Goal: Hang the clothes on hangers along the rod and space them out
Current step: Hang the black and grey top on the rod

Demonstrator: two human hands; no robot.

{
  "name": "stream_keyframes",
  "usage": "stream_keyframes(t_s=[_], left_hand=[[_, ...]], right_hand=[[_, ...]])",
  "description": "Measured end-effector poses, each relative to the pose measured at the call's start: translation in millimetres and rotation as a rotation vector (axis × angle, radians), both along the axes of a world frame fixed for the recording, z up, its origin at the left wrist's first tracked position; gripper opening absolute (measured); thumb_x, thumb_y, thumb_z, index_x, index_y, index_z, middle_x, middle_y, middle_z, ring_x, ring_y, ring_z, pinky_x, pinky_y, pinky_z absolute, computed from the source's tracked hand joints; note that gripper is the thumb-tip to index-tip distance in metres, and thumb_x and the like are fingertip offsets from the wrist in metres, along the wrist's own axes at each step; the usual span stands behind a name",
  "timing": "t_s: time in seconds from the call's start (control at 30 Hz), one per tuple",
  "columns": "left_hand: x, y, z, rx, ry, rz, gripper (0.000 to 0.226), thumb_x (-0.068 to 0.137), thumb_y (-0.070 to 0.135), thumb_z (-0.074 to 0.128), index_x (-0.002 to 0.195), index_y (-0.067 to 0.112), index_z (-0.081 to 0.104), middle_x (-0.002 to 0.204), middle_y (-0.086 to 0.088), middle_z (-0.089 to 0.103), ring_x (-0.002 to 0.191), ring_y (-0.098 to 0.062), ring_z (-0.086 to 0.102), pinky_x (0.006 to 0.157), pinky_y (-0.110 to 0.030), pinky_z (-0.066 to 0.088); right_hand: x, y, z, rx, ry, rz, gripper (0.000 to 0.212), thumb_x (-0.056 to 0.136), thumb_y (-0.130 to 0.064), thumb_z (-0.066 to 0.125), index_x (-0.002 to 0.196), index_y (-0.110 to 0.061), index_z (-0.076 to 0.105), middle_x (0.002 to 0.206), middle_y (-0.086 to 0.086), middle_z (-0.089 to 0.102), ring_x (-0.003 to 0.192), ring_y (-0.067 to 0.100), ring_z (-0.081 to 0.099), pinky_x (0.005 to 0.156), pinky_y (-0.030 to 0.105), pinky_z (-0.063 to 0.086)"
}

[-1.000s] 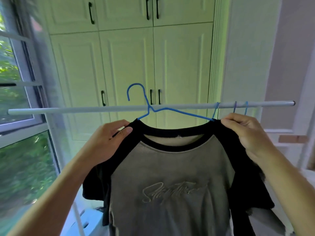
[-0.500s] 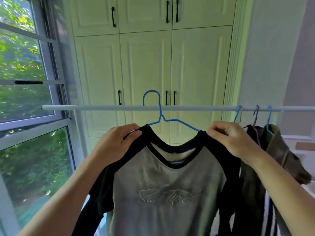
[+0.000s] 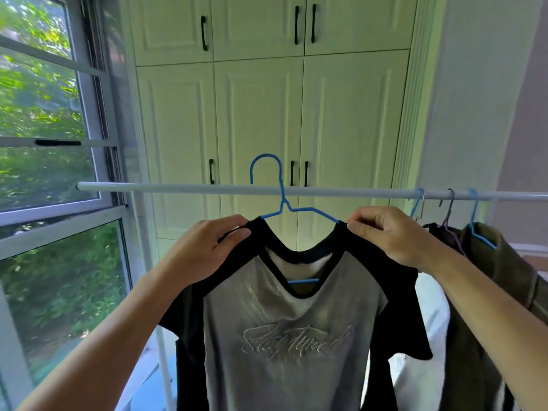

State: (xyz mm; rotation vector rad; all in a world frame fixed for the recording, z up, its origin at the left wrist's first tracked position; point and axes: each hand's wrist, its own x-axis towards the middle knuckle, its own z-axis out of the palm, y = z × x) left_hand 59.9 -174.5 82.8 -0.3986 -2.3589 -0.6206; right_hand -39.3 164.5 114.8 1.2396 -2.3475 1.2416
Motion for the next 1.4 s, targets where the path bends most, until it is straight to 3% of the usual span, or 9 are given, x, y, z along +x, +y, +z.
stream_keyframes(t_s=[0.3, 0.43, 0.63, 0.73, 0.87, 0.97, 1.1, 1.3, 1.4], left_hand=[[-6.7, -4.2, -5.1, 0.024, -0.007, 0.07, 0.017, 0.103, 0.047, 0.049, 0.096, 0.038, 0.062, 0.074, 0.007, 0.068, 0.069, -0.014, 0.064, 0.067, -0.046, 0.055], [-6.5, -0.5, -8.6, 0.002, -0.01, 0.104, 0.014, 0.103, 0.042, 0.055, 0.092, 0.039, 0.062, 0.072, 0.012, 0.067, 0.067, -0.011, 0.064, 0.065, -0.039, 0.052], [-11.8, -13.2, -20.4, 0.076, -0.026, 0.085, 0.024, 0.105, 0.034, 0.054, 0.082, 0.031, 0.06, 0.065, 0.005, 0.061, 0.06, -0.015, 0.058, 0.059, -0.038, 0.046], [-13.4, -14.2, -22.3, 0.09, -0.009, 0.084, 0.024, 0.105, 0.032, 0.055, 0.082, 0.034, 0.06, 0.071, 0.011, 0.063, 0.065, -0.011, 0.06, 0.062, -0.035, 0.046], [-17.0, 9.3, -6.8, 0.057, 0.096, 0.108, 0.02, 0.098, 0.051, 0.048, 0.1, 0.036, 0.061, 0.085, 0.018, 0.068, 0.079, -0.005, 0.064, 0.071, -0.033, 0.052], [-25.6, 40.2, 6.0, -0.007, 0.142, 0.114, 0.017, 0.099, 0.052, 0.051, 0.101, 0.038, 0.06, 0.078, 0.021, 0.065, 0.073, -0.004, 0.061, 0.07, -0.028, 0.049], [-40.5, 60.6, 15.1, -0.049, 0.135, 0.105, 0.028, 0.104, 0.042, 0.053, 0.079, 0.03, 0.049, 0.06, 0.012, 0.051, 0.059, -0.012, 0.047, 0.056, -0.029, 0.038], [-52.0, 67.6, 10.9, -0.051, 0.225, 0.11, 0.025, 0.105, 0.039, 0.053, 0.084, 0.026, 0.055, 0.058, 0.011, 0.05, 0.059, -0.01, 0.05, 0.05, -0.026, 0.032], [-56.8, 68.7, 5.3, 0.01, 0.247, 0.106, 0.024, 0.104, 0.036, 0.056, 0.083, 0.024, 0.057, 0.053, 0.007, 0.045, 0.057, -0.015, 0.049, 0.05, -0.024, 0.031]], right_hand=[[-3.7, 14.1, 1.1, -0.025, 0.048, -0.058, 0.021, 0.105, -0.016, 0.055, 0.087, -0.012, 0.065, 0.061, -0.018, 0.052, 0.056, -0.001, 0.043, 0.055, 0.013, 0.036], [-5.9, 20.7, -0.8, -0.033, 0.051, -0.055, 0.021, 0.105, -0.017, 0.055, 0.087, -0.015, 0.065, 0.066, -0.013, 0.052, 0.061, 0.004, 0.044, 0.057, 0.017, 0.036], [-10.5, 41.5, -3.0, -0.081, 0.028, -0.075, 0.02, 0.105, -0.014, 0.054, 0.09, -0.012, 0.066, 0.063, -0.017, 0.053, 0.058, -0.002, 0.045, 0.057, 0.012, 0.037], [-11.1, 47.7, -3.8, -0.093, 0.015, -0.084, 0.02, 0.105, -0.013, 0.054, 0.089, -0.012, 0.066, 0.062, -0.017, 0.053, 0.056, -0.002, 0.045, 0.056, 0.012, 0.037], [-10.0, 47.9, -5.3, -0.101, 0.021, -0.083, 0.02, 0.105, -0.013, 0.054, 0.09, -0.01, 0.066, 0.062, -0.014, 0.051, 0.056, -0.001, 0.043, 0.055, 0.013, 0.036], [-9.6, 46.7, -6.0, -0.102, 0.016, -0.073, 0.02, 0.105, -0.017, 0.054, 0.09, -0.012, 0.066, 0.065, -0.008, 0.049, 0.058, 0.004, 0.043, 0.055, 0.016, 0.036], [-8.8, 53.3, -8.6, -0.078, 0.049, -0.083, 0.02, 0.105, -0.016, 0.055, 0.089, -0.015, 0.067, 0.066, -0.009, 0.054, 0.06, 0.005, 0.047, 0.059, 0.019, 0.039], [-4.7, 69.2, -8.0, -0.049, 0.059, -0.12, 0.02, 0.103, -0.015, 0.06, 0.088, -0.02, 0.072, 0.069, -0.015, 0.066, 0.064, -0.002, 0.057, 0.066, 0.012, 0.043], [-4.5, 78.1, -8.0, -0.049, -0.009, -0.108, 0.024, 0.102, -0.021, 0.061, 0.082, -0.025, 0.074, 0.065, -0.008, 0.06, 0.061, 0.009, 0.052, 0.062, 0.024, 0.041]])
